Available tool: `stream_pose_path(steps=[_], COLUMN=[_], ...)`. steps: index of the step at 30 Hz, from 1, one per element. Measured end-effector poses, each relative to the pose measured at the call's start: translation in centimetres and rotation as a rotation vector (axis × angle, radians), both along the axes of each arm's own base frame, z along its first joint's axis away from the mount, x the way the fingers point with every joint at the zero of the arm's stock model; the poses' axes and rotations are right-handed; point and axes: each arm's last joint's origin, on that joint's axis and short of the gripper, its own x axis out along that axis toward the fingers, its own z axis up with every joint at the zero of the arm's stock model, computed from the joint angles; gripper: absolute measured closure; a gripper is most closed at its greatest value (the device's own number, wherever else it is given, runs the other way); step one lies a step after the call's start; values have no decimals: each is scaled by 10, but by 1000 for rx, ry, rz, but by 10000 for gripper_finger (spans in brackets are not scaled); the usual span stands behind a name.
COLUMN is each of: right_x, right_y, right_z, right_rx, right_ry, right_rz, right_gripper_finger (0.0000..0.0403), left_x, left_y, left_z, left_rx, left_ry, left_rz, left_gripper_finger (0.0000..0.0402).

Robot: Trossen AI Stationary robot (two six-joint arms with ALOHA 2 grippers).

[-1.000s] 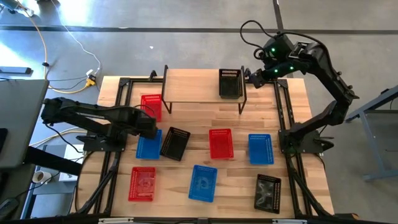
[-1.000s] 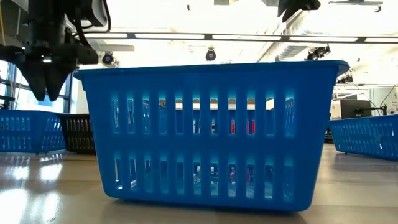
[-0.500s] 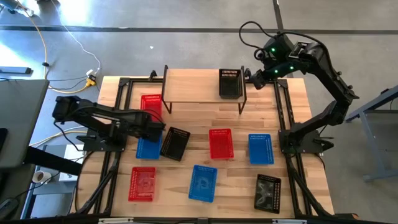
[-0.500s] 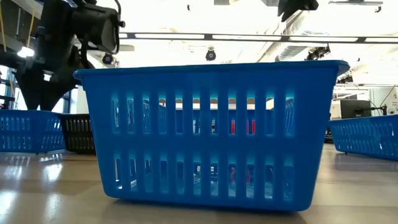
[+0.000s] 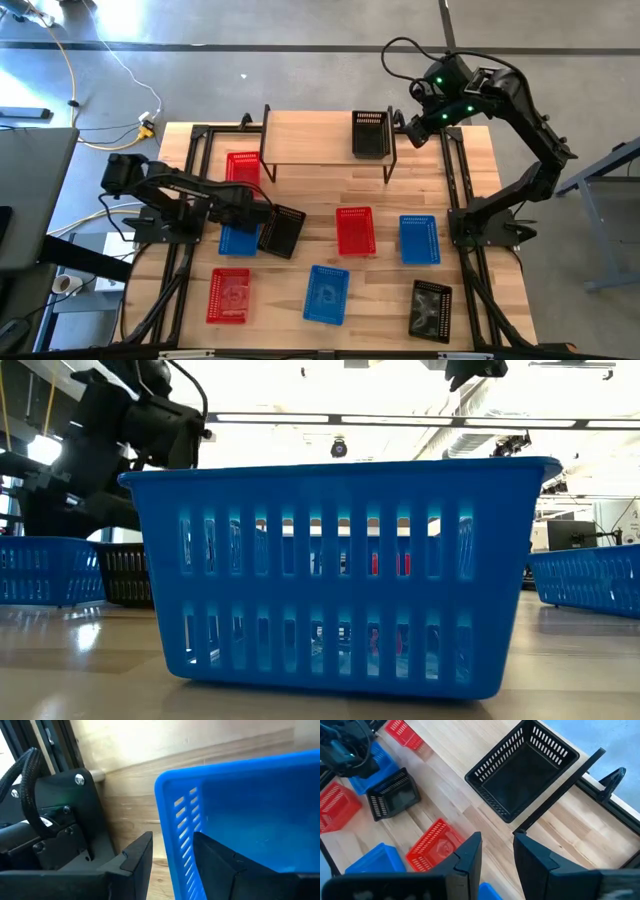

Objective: Stack baskets on shelf by color
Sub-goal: Put the left blue basket on the shelf

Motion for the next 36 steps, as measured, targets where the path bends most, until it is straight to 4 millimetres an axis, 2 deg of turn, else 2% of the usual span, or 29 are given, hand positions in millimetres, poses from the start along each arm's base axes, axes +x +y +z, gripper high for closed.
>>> stream_pose_path(steps=[10,20,24,29,36], right_x=[0,0,0,0,0], right_y=[0,0,0,0,0], right_z=[0,0,0,0,0], right_rx=[-9,-9,-9,-9,-15], right_ry=[3,3,3,4,8], right_rz=[14,13,13,13,5], right_gripper_finger=[304,304,304,304,304], left_x=[3,3,3,1,-7], left_y=[-1,-1,-1,-1,-2], left_z=[-6,-4,-4,5,30], left_rx=[-42,-56,-54,-51,-35], left_ry=[15,6,4,-43,-193], left_rz=[-12,-40,-47,-56,-58], left_gripper_finger=[279,383,396,398,400])
